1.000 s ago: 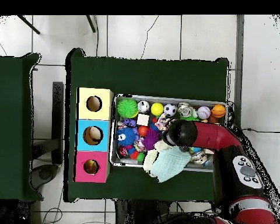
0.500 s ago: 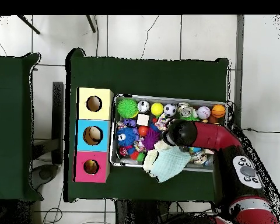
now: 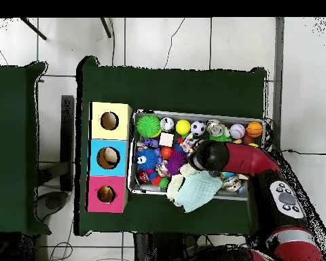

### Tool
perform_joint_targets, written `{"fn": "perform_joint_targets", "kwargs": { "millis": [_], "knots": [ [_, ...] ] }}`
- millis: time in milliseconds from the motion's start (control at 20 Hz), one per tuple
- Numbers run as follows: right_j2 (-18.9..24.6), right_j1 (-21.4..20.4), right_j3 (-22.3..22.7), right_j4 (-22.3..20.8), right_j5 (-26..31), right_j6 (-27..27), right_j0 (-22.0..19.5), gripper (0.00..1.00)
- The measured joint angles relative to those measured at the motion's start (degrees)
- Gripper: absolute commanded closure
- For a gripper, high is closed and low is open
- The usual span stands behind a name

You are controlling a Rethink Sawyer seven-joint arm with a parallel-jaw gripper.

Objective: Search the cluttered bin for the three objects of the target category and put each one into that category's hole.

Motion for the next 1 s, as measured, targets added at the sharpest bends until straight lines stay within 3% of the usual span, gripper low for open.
{"fn": "perform_joint_targets", "kwargs": {
  "millis": [700, 1000],
  "knots": [
    [-0.6, 0.1, 4.1, 0.0, -7.0, 0.0, -0.2, 0.00],
    [-1.1, -0.8, 6.0, 0.0, -7.2, 0.0, -0.4, 0.00]
  ]
}}
